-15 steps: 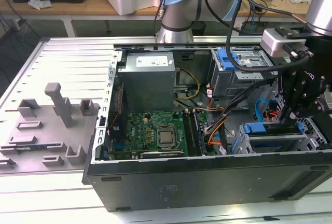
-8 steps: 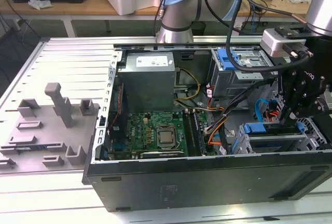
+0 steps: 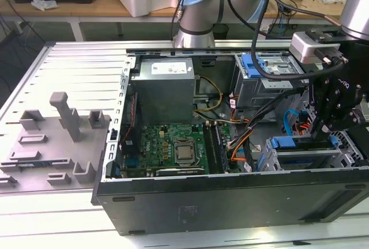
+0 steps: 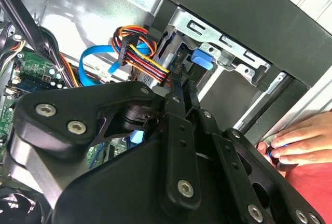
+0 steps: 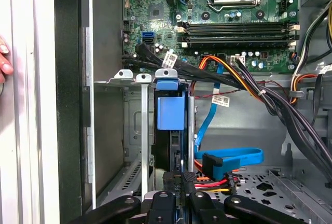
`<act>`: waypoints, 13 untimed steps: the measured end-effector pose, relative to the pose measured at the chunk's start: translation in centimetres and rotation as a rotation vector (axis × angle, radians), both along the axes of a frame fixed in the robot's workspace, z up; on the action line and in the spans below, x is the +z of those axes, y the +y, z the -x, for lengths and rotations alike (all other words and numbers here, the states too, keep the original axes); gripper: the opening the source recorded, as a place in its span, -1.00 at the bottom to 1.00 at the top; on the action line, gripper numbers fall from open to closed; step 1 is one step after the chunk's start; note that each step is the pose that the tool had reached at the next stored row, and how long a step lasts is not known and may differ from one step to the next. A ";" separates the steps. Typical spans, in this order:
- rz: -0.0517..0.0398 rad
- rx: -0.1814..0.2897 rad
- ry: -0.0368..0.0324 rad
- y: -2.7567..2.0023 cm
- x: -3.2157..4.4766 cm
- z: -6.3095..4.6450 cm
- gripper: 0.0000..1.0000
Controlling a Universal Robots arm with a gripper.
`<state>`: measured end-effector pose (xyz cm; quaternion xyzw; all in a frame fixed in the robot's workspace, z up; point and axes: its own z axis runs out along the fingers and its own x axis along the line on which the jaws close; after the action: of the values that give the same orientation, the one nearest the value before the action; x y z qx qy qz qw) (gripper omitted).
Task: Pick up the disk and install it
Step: 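Insert the first disk wire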
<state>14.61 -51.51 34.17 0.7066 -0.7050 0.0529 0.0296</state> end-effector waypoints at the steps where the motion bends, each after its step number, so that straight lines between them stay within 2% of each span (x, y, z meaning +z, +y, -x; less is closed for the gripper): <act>1: -0.0002 0.000 0.0000 0.00 0.04 0.0 -0.65; 13: -0.0002 0.000 0.0000 -0.13 0.06 0.0 -0.65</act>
<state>14.62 -51.64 34.23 0.7066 -0.7050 0.0528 0.0295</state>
